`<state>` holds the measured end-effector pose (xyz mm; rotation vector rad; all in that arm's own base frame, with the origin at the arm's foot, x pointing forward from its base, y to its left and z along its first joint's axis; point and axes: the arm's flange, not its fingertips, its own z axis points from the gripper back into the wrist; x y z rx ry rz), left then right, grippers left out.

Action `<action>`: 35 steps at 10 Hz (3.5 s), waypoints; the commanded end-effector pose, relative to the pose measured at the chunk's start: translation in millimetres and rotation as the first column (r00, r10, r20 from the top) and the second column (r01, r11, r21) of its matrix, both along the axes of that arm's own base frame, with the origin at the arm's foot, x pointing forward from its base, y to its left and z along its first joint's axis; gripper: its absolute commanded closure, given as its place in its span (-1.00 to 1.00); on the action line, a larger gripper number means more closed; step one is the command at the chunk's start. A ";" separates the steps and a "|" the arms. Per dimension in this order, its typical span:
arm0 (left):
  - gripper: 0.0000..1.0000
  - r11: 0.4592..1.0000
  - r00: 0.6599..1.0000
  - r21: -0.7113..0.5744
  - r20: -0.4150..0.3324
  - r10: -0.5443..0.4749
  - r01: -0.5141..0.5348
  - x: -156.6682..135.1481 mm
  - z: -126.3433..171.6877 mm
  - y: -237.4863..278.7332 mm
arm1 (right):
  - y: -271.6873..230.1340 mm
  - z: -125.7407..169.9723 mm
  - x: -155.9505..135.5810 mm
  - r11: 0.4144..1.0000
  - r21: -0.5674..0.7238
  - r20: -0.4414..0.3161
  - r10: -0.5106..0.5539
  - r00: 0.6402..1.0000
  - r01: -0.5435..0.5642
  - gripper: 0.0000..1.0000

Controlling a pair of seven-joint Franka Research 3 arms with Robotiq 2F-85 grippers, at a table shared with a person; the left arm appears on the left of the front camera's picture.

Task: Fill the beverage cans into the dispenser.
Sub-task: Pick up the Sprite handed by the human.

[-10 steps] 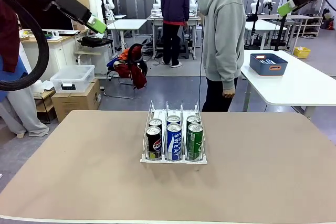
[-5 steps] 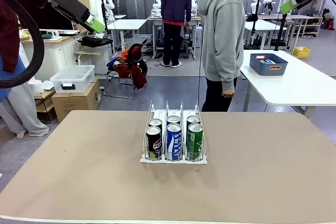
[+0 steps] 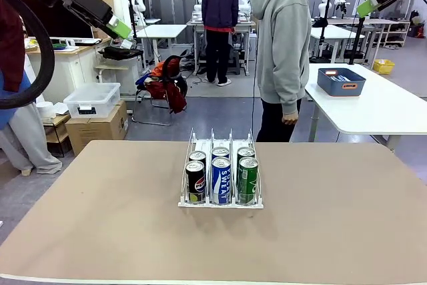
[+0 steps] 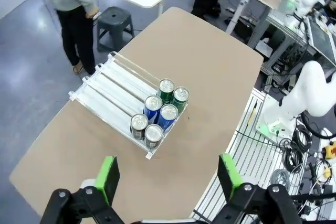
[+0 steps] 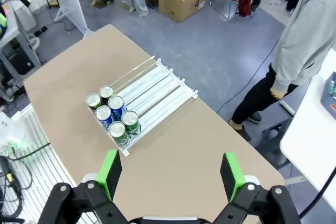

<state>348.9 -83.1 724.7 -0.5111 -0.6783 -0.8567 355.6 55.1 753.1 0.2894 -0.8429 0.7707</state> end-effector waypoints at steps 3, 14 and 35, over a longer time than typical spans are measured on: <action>-1.00 0.991 0.992 0.066 -0.036 0.120 -0.117 -21.7 33.8 7.9 | -2.8 23.5 -2.3 0.998 -0.061 -0.094 -0.031 0.995 0.025 -1.00; -1.00 0.996 0.993 -0.039 0.086 0.085 -0.082 -38.9 64.7 17.8 | -10.8 43.1 -3.4 0.999 -0.026 -0.100 -0.039 0.994 0.037 -1.00; -1.00 0.998 0.995 -0.013 0.078 0.064 -0.063 -36.5 78.8 8.4 | 4.8 46.9 -36.1 0.996 -0.039 -0.059 -0.078 0.995 0.075 -1.00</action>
